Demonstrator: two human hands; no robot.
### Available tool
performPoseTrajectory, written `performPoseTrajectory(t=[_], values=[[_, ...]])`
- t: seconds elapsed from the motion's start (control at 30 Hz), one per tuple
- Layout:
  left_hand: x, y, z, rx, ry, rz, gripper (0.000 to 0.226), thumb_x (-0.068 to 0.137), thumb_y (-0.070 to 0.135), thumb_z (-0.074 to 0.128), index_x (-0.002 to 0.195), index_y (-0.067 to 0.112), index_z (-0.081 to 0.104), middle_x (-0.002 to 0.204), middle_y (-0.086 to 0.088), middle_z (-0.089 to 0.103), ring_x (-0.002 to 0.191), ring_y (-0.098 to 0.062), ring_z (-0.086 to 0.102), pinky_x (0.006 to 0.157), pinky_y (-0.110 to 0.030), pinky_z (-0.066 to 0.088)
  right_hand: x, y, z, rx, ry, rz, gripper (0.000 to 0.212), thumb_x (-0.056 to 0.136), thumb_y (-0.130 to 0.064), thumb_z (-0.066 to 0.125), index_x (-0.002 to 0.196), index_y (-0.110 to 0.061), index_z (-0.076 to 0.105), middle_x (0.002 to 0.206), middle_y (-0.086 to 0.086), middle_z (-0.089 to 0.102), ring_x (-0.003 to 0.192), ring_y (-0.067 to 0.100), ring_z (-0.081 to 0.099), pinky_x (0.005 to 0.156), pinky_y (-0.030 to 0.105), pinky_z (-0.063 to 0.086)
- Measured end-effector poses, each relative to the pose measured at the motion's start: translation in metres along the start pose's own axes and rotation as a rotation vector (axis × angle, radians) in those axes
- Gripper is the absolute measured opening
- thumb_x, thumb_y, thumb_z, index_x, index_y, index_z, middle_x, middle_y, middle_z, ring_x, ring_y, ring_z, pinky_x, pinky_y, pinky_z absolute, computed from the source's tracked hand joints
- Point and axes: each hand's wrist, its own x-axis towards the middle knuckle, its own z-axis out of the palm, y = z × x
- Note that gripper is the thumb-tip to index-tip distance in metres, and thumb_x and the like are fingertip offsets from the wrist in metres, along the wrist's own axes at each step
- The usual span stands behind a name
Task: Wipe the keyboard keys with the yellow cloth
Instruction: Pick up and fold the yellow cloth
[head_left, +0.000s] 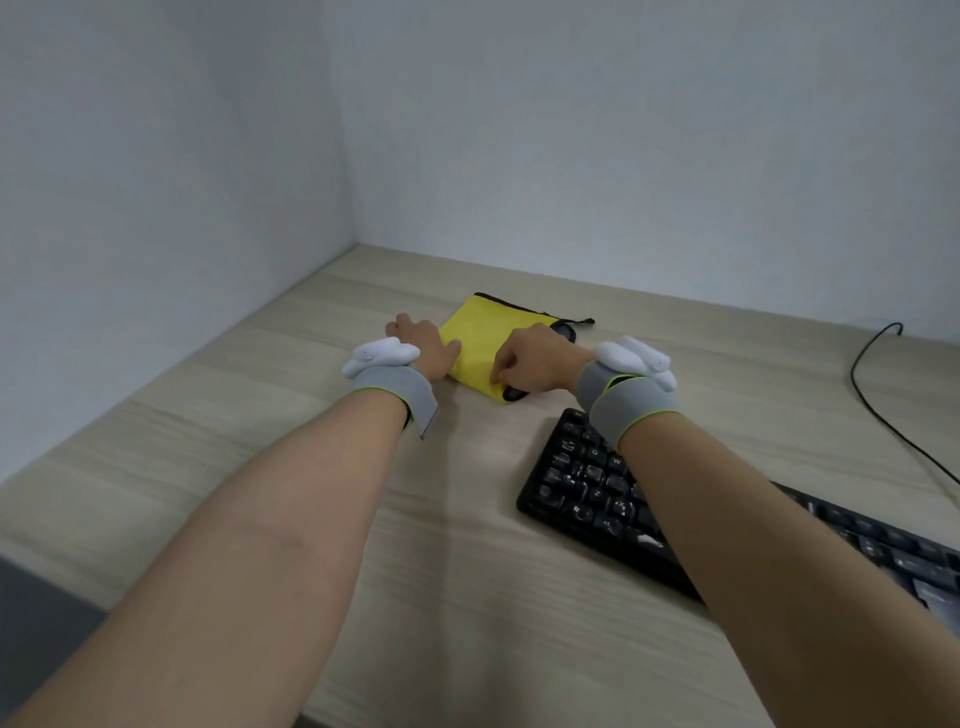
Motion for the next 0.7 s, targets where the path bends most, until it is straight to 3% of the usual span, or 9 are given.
performPoseTrajectory(t=[0.23,0.37,0.53,0.63,0.7], values=[[0.015,0.004,0.015,-0.027,0.047,-0.023,0.055,0.093,0.053,0.042,0.114,0.003,0.054,0.132,-0.019,0.042,0.123,-0.035,0.036,0.094,-0.043,0.033,-0.001,-0.006,-0.001,0.067,-0.125,-0.077,0.019,0.080,-0.021,0.062,0.095,-0.026,0.074,0.100,0.003,0.072,0.098,0.020,0.059,0.089,0.033,0.049],[0.017,0.003,0.019,0.026,0.098,-0.020,0.052,0.091,0.052,0.044,0.112,0.006,0.054,0.126,-0.017,0.046,0.119,-0.034,0.037,0.090,-0.043,0.034,-0.002,-0.008,-0.002,0.095,-0.176,-0.086,0.021,0.079,-0.020,0.063,0.095,-0.030,0.073,0.102,0.000,0.071,0.099,0.018,0.057,0.093,0.031,0.047],[0.016,0.009,0.012,-0.116,0.134,-0.010,0.025,0.092,0.020,0.049,0.109,0.003,0.056,0.124,-0.020,0.047,0.102,-0.035,0.052,0.072,-0.032,0.033,-0.005,-0.007,-0.002,0.219,-0.210,-0.121,0.020,0.079,-0.019,0.066,0.097,-0.024,0.073,0.105,0.002,0.070,0.102,0.018,0.058,0.095,0.031,0.046],[0.011,0.013,0.007,-0.182,0.201,0.014,0.020,0.093,0.009,0.044,0.107,0.000,0.054,0.114,-0.022,0.055,0.096,-0.035,0.055,0.068,-0.033,0.032,-0.004,-0.004,0.001,0.324,-0.140,-0.118,0.020,0.078,-0.014,0.065,0.097,-0.017,0.073,0.098,0.007,0.072,0.086,0.014,0.060,0.085,0.022,0.049],[0.006,0.018,0.004,-0.200,0.230,0.014,0.020,0.094,0.008,0.042,0.109,-0.001,0.051,0.111,-0.023,0.058,0.096,-0.037,0.056,0.067,-0.034,0.034,-0.004,-0.001,0.003,0.377,-0.051,-0.098,0.022,0.079,-0.011,0.062,0.098,-0.014,0.072,0.086,0.007,0.070,0.070,0.007,0.059,0.066,0.009,0.048]])
